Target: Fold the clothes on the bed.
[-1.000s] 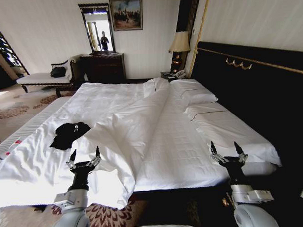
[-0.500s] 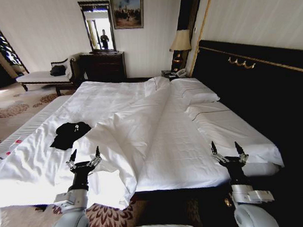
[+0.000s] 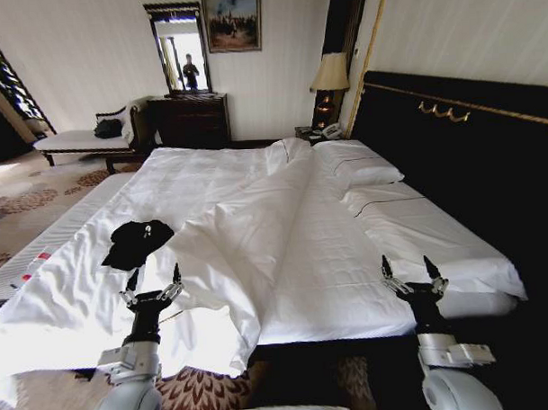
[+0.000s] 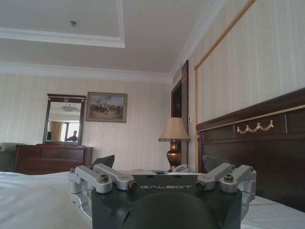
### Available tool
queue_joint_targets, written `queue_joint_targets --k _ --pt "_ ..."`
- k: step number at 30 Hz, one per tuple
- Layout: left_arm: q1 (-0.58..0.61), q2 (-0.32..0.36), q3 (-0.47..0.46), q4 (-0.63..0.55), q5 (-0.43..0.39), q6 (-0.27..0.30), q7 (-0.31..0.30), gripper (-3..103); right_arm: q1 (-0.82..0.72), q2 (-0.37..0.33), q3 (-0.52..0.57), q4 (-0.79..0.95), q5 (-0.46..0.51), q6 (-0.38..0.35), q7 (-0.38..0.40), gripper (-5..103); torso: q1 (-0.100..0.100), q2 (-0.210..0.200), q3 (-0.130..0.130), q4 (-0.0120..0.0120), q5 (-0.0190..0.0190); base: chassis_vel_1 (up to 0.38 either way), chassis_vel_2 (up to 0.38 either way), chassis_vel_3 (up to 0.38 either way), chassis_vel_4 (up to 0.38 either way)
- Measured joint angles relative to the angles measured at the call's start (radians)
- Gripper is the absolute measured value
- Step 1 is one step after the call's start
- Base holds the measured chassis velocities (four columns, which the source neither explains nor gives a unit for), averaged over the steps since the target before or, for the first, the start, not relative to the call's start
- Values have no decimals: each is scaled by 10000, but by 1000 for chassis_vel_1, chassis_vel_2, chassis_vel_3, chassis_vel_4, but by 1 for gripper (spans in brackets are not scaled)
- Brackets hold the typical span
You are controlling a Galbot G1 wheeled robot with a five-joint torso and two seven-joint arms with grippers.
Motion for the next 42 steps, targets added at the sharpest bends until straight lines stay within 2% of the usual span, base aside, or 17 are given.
queue_joint_targets --k 7,16,35,42 --pt "-6 17 -5 17 -8 -29 -1 100 -4 20 4 -2 -69 0 0 100 -1 1 -1 -3 -6 225 222 -245 -207" --pt "-7 62 -5 14 -22 -40 9 100 -23 40 14 8 -84 0 5 100 -1 1 0 -2 5 135 188 -149 -186" --pt "-84 134 -28 63 -64 -78 11 100 4 62 -39 17 -225 -6 124 100 3 0 1 0 -3 272 389 -266 -397" --pt "-94 158 -52 64 -90 -107 8 100 54 68 -137 -24 -128 41 207 100 1 1 -1 2 -4 130 108 -118 -119"
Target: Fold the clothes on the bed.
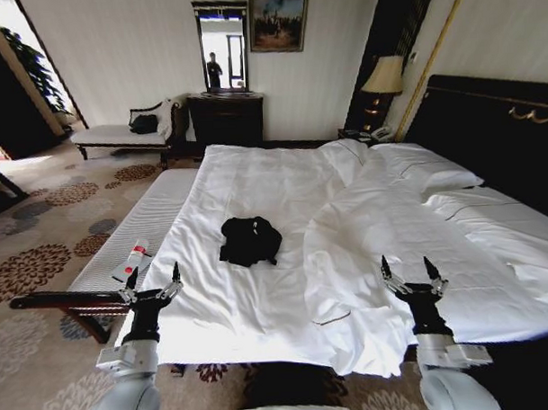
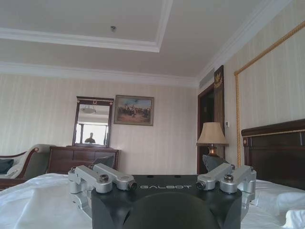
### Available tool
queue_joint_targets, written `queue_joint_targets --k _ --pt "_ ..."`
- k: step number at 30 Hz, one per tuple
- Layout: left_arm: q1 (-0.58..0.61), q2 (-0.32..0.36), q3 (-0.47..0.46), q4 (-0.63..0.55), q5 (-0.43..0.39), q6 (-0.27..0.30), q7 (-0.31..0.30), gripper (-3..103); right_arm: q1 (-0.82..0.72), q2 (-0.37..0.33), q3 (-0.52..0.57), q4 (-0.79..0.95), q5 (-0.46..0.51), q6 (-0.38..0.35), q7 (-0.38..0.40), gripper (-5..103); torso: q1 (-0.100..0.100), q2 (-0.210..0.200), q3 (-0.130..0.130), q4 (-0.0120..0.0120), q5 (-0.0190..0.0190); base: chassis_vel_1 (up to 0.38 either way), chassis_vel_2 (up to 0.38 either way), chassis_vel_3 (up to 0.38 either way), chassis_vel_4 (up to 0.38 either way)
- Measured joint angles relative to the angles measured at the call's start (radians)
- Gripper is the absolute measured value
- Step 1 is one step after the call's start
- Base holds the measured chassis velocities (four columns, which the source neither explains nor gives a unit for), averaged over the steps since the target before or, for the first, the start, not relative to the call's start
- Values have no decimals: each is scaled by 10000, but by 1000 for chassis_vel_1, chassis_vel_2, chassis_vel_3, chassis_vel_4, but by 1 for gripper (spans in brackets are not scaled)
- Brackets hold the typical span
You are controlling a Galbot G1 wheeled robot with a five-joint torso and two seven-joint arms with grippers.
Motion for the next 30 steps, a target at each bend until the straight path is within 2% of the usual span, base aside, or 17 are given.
queue_joint_targets --k 3,8,10,11,14,15,17,18,19,20,22,23,25,27,28,30 --pt "-9 -6 35 3 0 -13 1 100 23 -10 -9 -34 87 32 2 100 -2 -1 0 -3 18 -17 -54 20 36" --pt "-35 15 35 3 8 -76 19 100 37 -105 -30 -35 297 28 83 100 0 -2 1 -4 10 -33 -47 17 25" --pt "-42 54 -5 4 10 -121 18 100 -42 -210 -142 286 948 -183 68 100 0 -2 1 -3 7 0 0 0 0" --pt "-42 54 -5 4 10 -121 18 100 -42 -210 -142 286 948 -183 68 100 0 -2 1 -3 7 0 0 0 0" --pt "-36 86 -52 10 10 -169 10 100 -232 -488 -389 1418 2882 -1380 431 100 0 -1 1 -2 2 0 0 0 0" --pt "-36 86 -52 10 10 -169 10 100 -232 -488 -389 1418 2882 -1380 431 100 0 -1 1 -2 2 0 0 0 0" --pt "-23 114 -65 11 9 -192 8 100 -278 -916 -389 2281 4717 -2504 1090 100 -2 -1 0 -5 1 0 0 0 0" --pt "-8 129 -76 10 7 -213 9 100 -245 -1408 -342 2775 5958 -3325 1745 100 -2 0 0 -7 4 0 0 0 0" --pt "11 130 -90 7 6 -237 13 100 -160 -1931 -296 3036 6777 -3900 2324 100 -1 0 0 -4 4 0 0 0 0" --pt "11 130 -90 7 6 -237 13 100 -160 -1931 -296 3036 6777 -3900 2324 100 -1 0 0 -4 4 0 0 0 0" --pt "44 120 -111 1 8 -263 11 100 -38 -2590 -260 3145 7797 -4425 2862 100 -1 -1 1 -1 6 0 0 0 0" --pt "86 109 -126 -21 20 -282 12 100 142 -3096 -241 3170 8701 -4804 3312 100 0 -1 2 0 6 0 0 0 0" --pt "114 102 -141 -40 28 -289 11 100 250 -3268 -243 3142 9086 -4959 3521 100 0 -1 2 -3 5 0 0 0 0" --pt "189 99 -196 -89 41 -307 13 100 777 -3675 -308 2728 10257 -5342 4057 100 0 -1 1 -4 6 0 0 0 0" --pt "189 99 -196 -89 41 -307 13 100 777 -3675 -308 2728 10257 -5342 4057 100 0 -1 1 -4 6 0 0 0 0" --pt "259 100 -262 -133 44 -314 8 100 1226 -3796 -393 2340 10861 -5606 4323 100 -1 -1 1 -3 8 0 0 0 0"
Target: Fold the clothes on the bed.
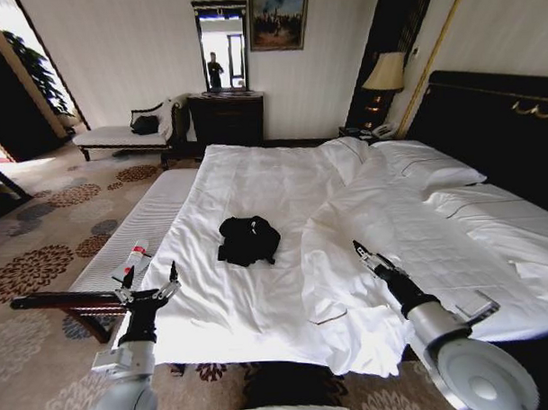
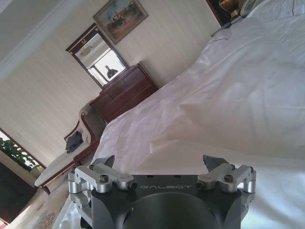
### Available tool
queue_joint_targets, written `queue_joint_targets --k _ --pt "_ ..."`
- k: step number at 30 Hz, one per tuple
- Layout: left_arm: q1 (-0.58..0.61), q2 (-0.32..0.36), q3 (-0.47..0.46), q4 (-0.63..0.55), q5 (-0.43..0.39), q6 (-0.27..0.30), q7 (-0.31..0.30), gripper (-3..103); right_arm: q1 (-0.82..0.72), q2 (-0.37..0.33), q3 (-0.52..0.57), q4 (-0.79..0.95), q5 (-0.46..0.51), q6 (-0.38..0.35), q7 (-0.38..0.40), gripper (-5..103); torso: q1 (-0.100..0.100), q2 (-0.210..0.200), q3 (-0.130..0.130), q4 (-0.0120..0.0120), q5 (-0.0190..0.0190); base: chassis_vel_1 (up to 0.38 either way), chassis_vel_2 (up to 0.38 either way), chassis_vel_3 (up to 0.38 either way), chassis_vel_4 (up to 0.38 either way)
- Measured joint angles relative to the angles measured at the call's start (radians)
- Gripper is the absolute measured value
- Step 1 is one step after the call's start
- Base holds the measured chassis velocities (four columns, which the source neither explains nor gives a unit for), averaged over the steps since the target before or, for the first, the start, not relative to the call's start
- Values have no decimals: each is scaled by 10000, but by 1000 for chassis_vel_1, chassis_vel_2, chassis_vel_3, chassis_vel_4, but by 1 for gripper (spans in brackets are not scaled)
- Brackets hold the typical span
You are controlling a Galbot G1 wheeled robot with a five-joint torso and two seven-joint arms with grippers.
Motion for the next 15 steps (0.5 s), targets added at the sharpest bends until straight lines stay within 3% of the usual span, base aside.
queue_joint_targets --k 4,15 --pt "121 10 -98 -50 29 -2 -2 100 694 -114 -263 -359 727 -449 367 100 1 -1 1 0 0 0 0 0 0" --pt "355 -156 -138 -74 395 -2 -2 100 2053 -301 -1647 -1179 591 -932 658 100 1 -1 1 -1 -2 0 0 0 0"
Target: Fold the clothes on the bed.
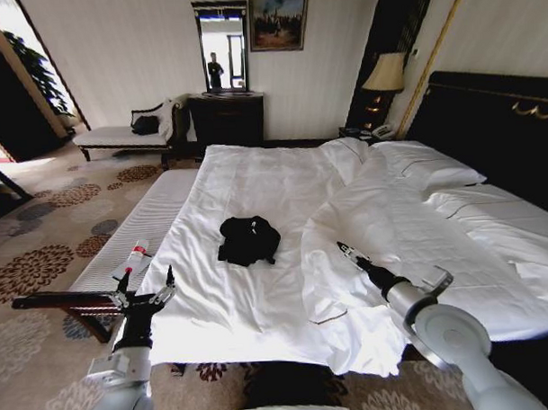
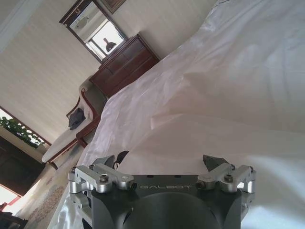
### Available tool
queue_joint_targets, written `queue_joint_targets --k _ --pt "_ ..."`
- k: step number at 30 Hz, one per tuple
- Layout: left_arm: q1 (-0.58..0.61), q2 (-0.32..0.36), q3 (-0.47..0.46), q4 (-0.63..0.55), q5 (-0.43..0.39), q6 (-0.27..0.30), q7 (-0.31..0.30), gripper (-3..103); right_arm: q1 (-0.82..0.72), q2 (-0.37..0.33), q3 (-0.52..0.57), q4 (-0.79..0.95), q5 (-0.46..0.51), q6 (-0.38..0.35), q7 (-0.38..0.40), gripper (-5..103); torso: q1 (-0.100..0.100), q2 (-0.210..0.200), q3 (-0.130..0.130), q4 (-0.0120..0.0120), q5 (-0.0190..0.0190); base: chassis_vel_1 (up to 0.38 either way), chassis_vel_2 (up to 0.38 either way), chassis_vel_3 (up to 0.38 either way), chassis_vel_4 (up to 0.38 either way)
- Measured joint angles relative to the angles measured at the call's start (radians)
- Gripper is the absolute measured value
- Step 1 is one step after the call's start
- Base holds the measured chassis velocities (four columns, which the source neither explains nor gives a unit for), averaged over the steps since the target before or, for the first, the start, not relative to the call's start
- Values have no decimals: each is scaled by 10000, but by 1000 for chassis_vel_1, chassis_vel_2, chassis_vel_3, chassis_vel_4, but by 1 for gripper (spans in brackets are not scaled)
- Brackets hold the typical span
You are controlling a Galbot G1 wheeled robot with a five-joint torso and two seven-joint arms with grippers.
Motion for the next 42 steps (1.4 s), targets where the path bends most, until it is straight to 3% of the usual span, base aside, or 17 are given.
queue_joint_targets --k 10,21,30,42 --pt "172 -128 -75 -85 156 0 -18 100 1260 30 -1522 -974 -310 -344 423 100 0 0 0 1 0 0 0 0 0" --pt "69 -145 -85 129 297 -1 -20 100 2540 -266 -2052 -1337 -270 -420 467 100 1 0 0 2 -1 0 0 0 0" --pt "-165 -131 -12 360 297 -1 -22 100 2774 -929 -3080 -1022 -1660 -696 1100 100 0 0 -1 1 0 0 0 0 0" --pt "-228 -156 7 462 330 2 -22 100 3584 -1198 -4249 -1496 -2242 -828 1263 100 0 0 -1 1 0 0 0 0 0"
